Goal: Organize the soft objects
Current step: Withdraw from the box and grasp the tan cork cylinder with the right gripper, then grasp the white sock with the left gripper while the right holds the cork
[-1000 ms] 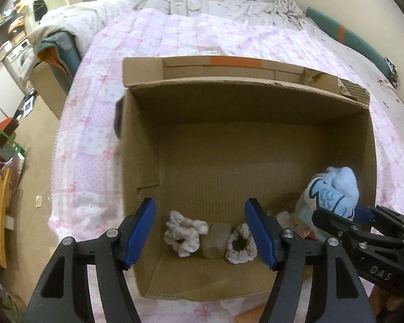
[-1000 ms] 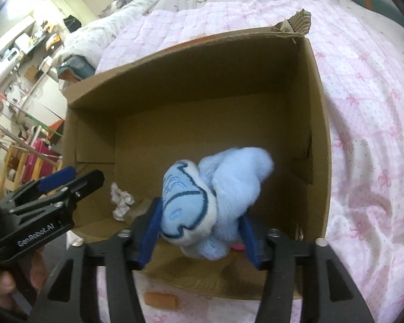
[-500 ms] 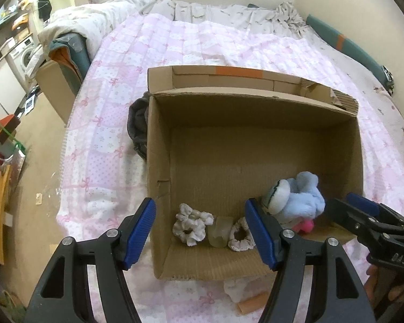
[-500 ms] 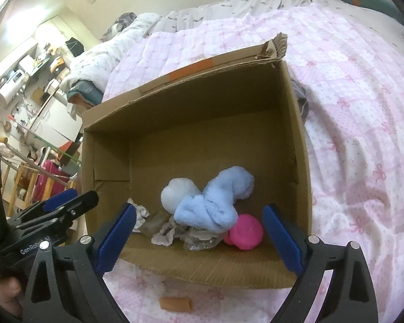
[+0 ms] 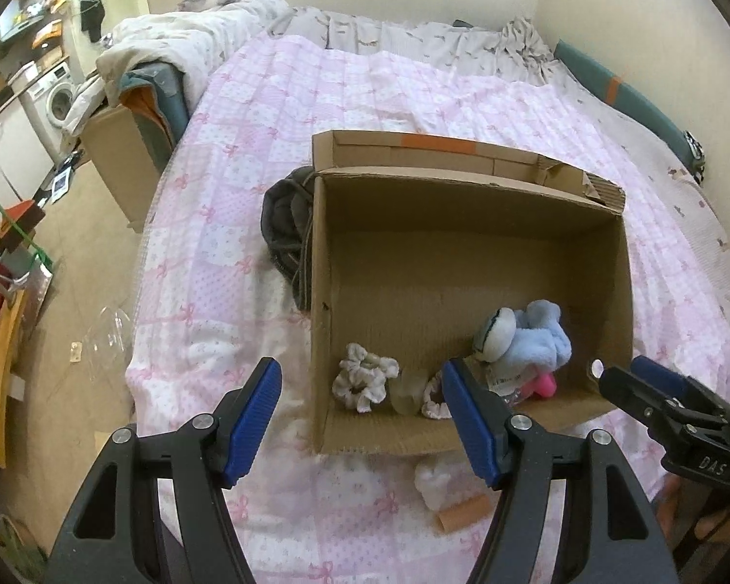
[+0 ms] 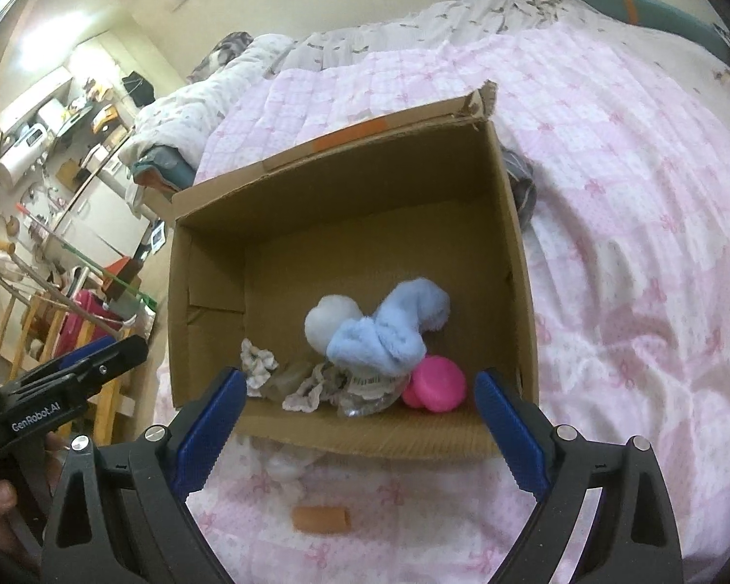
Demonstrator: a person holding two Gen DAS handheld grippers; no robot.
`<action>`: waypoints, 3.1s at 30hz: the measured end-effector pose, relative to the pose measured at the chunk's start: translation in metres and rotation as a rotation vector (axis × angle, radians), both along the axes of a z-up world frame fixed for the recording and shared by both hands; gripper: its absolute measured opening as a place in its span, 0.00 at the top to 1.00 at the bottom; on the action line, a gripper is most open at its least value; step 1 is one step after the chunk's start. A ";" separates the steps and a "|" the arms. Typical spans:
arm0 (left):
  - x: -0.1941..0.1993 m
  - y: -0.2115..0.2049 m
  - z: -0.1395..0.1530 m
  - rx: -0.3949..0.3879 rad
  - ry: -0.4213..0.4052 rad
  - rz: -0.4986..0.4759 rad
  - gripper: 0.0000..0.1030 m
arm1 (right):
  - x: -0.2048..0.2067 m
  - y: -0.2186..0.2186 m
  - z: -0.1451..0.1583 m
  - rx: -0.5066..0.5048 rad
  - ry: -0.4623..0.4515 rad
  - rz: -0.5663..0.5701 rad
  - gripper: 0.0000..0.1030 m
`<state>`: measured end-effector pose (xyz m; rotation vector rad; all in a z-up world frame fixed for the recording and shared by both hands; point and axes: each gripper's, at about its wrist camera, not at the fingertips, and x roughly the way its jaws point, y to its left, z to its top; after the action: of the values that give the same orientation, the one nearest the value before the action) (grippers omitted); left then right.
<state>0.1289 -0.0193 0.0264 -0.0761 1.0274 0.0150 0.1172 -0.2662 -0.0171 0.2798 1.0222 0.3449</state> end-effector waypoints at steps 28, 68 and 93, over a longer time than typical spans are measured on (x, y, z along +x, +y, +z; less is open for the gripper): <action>-0.066 0.026 -0.050 0.015 0.041 -0.014 0.35 | -0.039 0.013 -0.036 0.009 0.180 -0.030 0.02; -0.053 0.006 -0.104 -0.129 0.132 -0.090 0.35 | -0.054 0.042 -0.062 -0.003 0.291 0.036 0.92; 0.003 -0.057 -0.145 -0.127 0.305 -0.108 0.78 | -0.049 0.005 -0.047 0.179 0.257 -0.056 0.92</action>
<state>0.1315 -0.0767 -0.1191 -0.1365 1.3357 -0.1412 0.0686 -0.2617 -0.0642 0.5232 1.2352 0.3565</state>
